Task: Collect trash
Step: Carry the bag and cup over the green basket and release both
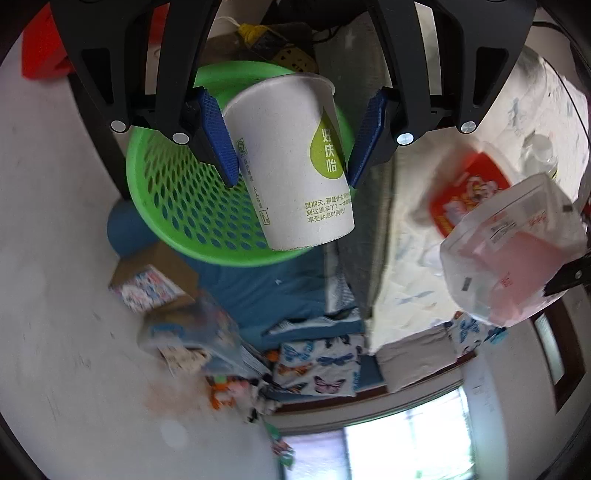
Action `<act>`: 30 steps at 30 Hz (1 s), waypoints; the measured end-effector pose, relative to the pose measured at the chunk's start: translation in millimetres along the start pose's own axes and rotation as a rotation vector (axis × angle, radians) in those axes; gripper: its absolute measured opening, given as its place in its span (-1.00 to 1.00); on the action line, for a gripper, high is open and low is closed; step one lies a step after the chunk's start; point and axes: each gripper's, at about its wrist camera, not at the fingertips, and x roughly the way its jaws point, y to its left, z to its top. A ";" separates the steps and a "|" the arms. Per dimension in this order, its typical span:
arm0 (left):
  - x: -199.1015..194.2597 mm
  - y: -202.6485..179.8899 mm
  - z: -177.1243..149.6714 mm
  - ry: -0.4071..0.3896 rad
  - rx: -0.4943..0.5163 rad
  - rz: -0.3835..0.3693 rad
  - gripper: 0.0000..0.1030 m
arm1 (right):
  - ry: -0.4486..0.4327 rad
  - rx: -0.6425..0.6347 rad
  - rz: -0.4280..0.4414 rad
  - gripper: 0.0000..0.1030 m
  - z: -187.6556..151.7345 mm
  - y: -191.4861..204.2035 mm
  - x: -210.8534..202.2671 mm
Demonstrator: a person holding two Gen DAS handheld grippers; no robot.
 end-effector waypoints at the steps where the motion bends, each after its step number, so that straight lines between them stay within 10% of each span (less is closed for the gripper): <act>1: 3.5 -4.5 0.5 0.006 0.010 -0.002 -0.93 | 0.007 0.019 0.000 0.21 -2.1 -6.9 3.7; 28: 112.4 -74.9 -9.1 0.173 0.109 -0.057 -0.91 | -0.100 0.052 -0.012 0.48 -24.3 -31.3 -43.9; 30: 115.2 -74.2 -11.5 0.178 0.099 -0.053 -0.56 | -0.106 0.053 -0.009 0.48 -26.1 -30.7 -46.5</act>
